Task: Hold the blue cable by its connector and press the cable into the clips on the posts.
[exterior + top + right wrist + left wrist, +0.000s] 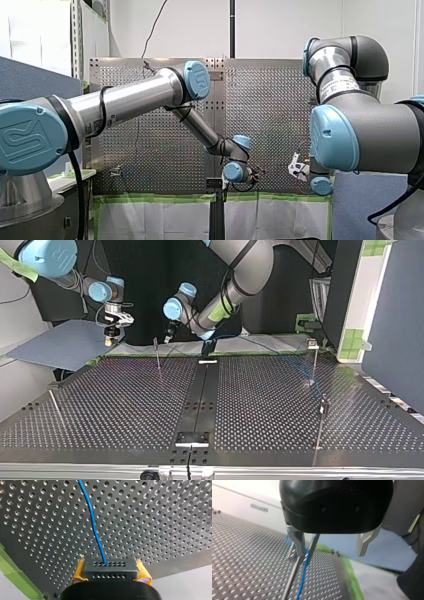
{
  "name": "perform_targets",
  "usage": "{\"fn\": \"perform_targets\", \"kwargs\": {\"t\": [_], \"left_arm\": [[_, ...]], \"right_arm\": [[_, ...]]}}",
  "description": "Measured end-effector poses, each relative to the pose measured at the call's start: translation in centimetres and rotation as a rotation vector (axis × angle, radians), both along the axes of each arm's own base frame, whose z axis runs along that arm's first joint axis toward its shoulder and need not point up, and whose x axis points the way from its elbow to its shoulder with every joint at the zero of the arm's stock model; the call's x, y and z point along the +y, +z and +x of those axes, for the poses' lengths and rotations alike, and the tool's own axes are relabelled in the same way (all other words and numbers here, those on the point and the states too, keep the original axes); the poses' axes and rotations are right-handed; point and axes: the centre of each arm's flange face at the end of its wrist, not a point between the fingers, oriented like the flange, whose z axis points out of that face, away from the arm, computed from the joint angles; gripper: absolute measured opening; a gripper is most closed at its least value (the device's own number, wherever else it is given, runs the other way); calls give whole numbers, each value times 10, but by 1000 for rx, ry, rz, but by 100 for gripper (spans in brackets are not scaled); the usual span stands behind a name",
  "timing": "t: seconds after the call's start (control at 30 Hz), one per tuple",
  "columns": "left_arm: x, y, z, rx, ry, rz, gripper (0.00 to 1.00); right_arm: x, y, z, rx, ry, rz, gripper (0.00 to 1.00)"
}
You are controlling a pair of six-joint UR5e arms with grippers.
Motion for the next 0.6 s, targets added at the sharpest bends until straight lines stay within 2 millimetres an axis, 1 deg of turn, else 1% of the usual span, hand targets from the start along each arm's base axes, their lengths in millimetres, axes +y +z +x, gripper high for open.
{"fn": "perform_targets", "kwargs": {"t": [0.3, 0.47, 0.6], "left_arm": [[-12, 0, -15, 10, -59, 8, 100], [-20, 7, -16, -13, -39, -1, 100], [-23, 11, -14, -32, -12, -9, 100]], "right_arm": [[2, -1, 5, 1, 8, 5, 0], [3, -2, 5, 2, 8, 8, 0], [3, -2, 6, 1, 9, 9, 0]]}}
